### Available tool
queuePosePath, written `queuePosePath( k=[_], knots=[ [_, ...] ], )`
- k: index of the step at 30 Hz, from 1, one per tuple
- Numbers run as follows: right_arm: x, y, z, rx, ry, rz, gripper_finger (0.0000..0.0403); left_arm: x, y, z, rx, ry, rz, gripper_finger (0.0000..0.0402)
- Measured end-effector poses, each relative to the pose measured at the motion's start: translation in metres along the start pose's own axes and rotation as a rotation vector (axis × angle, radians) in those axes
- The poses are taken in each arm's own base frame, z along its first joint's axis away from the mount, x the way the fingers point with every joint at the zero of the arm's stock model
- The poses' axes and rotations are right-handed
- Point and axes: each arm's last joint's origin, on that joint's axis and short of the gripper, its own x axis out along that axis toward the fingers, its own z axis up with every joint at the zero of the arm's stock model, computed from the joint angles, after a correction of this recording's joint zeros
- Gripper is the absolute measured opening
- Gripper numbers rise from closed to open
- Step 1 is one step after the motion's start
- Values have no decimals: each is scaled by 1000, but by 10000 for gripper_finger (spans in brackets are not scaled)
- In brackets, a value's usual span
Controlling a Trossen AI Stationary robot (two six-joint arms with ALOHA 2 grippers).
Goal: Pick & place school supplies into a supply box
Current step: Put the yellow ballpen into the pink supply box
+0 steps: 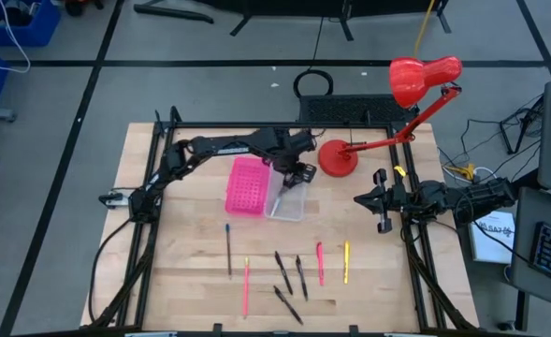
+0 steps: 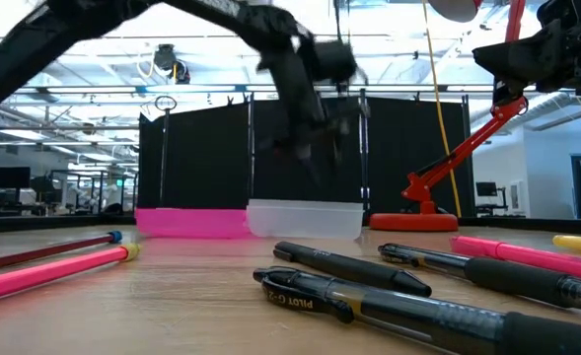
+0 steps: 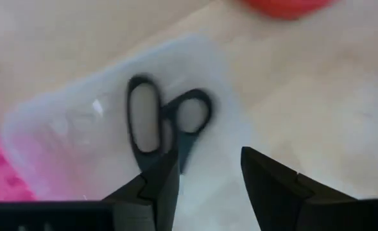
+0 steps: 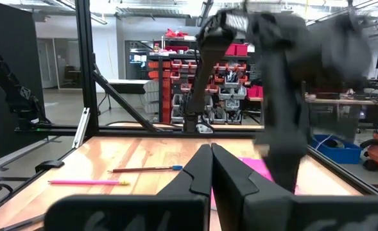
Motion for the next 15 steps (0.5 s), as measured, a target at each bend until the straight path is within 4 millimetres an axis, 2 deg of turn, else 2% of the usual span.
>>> queuePosePath(
  k=[4,8,12,15],
  knots=[
    [0,0,0,0,-1,0,0,-60,-6,-7,154,-122,61,151],
    [0,0,0,1,-2,0,0,-135,-4,-22,284,-280,130,107],
    [0,0,1,-4,-8,-1,0,-206,1,-54,423,-412,112,53],
    [0,0,1,6,-10,-1,0,-243,16,-74,498,-492,69,13]
  ],
)
